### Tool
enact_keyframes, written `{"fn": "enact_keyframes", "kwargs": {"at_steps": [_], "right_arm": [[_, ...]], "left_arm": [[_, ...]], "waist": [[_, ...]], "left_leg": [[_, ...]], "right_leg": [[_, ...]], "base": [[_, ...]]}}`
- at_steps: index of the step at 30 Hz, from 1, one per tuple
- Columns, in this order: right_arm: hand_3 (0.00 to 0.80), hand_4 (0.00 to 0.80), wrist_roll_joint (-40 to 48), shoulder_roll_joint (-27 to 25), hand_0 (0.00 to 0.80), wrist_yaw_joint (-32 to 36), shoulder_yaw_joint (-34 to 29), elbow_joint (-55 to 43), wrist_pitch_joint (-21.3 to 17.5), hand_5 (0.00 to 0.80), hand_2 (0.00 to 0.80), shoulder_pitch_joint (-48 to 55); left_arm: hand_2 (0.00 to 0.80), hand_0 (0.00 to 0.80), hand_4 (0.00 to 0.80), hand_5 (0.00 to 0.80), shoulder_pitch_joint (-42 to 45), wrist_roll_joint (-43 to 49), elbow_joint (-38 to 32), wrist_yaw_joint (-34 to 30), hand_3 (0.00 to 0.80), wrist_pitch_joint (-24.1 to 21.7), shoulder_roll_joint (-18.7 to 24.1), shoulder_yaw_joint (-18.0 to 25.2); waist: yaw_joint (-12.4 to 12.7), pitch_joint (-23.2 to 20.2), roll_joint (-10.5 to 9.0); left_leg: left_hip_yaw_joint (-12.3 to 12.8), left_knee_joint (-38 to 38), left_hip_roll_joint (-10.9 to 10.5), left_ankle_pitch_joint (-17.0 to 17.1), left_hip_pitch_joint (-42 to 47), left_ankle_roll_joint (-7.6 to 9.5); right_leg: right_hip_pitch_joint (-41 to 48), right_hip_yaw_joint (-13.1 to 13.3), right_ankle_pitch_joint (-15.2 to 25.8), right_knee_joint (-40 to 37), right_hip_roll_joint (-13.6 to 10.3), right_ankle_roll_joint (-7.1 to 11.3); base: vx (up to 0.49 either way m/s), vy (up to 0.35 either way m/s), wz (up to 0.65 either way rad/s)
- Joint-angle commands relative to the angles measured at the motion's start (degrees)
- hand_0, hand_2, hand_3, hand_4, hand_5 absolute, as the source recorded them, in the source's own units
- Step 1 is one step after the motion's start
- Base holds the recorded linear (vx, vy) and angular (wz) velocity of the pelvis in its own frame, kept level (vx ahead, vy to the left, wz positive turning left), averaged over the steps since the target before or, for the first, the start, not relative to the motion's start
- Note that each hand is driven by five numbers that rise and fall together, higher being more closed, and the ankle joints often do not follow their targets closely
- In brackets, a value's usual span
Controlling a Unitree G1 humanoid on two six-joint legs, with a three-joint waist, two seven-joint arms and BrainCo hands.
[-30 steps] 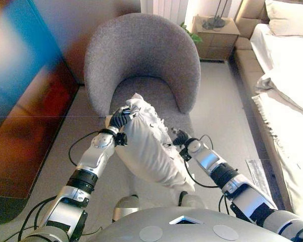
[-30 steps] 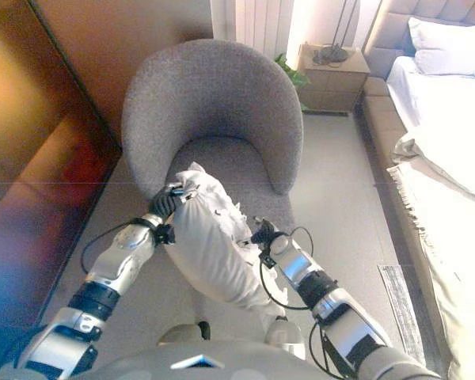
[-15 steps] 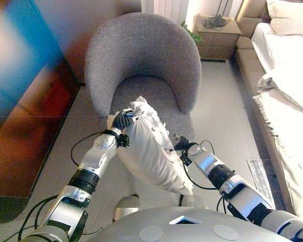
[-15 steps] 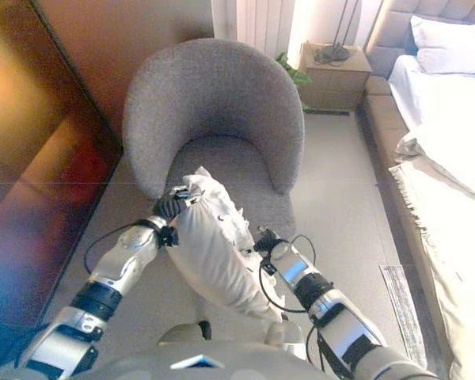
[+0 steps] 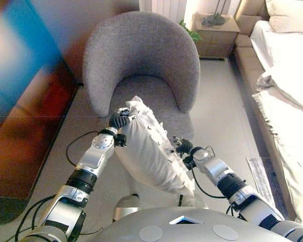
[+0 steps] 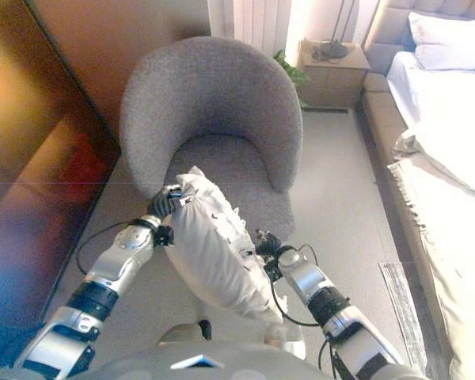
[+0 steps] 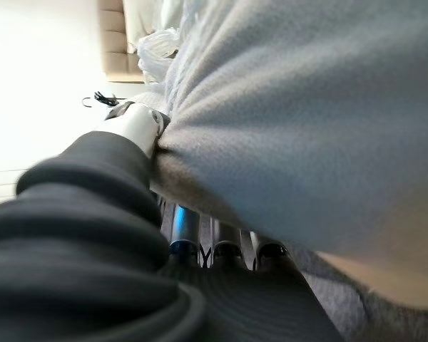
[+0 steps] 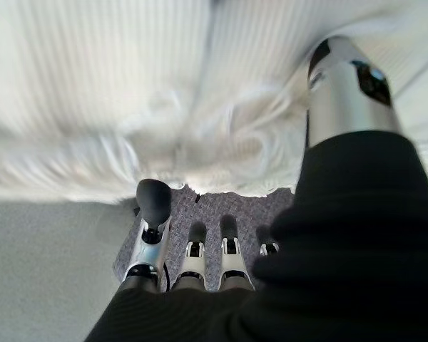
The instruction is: Pick up the cushion and take it to the sofa
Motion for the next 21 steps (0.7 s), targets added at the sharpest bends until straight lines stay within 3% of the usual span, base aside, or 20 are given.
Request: {"fn": "enact_keyframes", "kwargs": {"at_steps": [1, 12, 18, 21], "right_arm": [[0.000, 0.000, 0.57, -0.54, 0.000, 0.69, -0.48, -5.30, -2.74, 0.000, 0.000, 1.68], [0.000, 0.000, -2.23, 0.26, 0.000, -3.97, 2.27, -5.28, -0.14, 0.000, 0.000, 1.10], [0.000, 0.000, -5.93, 0.08, 0.000, -2.91, 3.77, -6.34, 3.88, 0.000, 0.000, 1.16], [0.000, 0.000, -8.02, 0.72, 0.000, -3.89, 4.69, -4.31, 4.08, 0.000, 0.000, 0.77]], "left_arm": [[0.800, 0.800, 0.800, 0.800, -8.73, 3.50, -0.65, 5.42, 0.800, -6.58, -0.80, 3.21], [0.800, 0.800, 0.800, 0.800, -10.97, 11.88, 4.56, 15.07, 0.800, -6.04, -2.08, 2.20], [0.800, 0.800, 0.800, 0.800, -11.54, 9.83, 4.74, 17.19, 0.800, -6.84, -2.80, 2.79], [0.800, 0.800, 0.800, 0.800, -11.91, 8.92, 3.87, 16.80, 0.800, -7.28, -3.39, 2.92]], "waist": [[-0.88, -1.24, 1.56], [-1.65, -0.87, 1.76], [-2.10, -0.72, 1.93], [-1.85, -0.80, 1.91]], "left_leg": [[2.18, -2.86, -4.76, 1.19, 0.72, 4.61], [2.42, -2.98, -4.78, 1.38, 0.77, 4.61], [2.37, -3.16, -4.79, 1.43, 0.68, 4.54], [2.23, -2.96, -4.87, 1.38, 0.42, 4.56]], "right_leg": [[-0.93, 2.48, 2.07, 9.72, 1.73, 0.40], [-1.42, 3.38, 2.40, 10.35, 2.00, 0.30], [-1.71, 4.08, 2.27, 10.26, 2.29, 0.43], [-1.57, 4.07, 2.13, 9.80, 2.22, 0.41]], "base": [[-0.013, 0.019, -0.05], [0.000, 0.008, -0.05], [0.001, 0.007, -0.06], [0.000, 0.000, 0.00]]}}
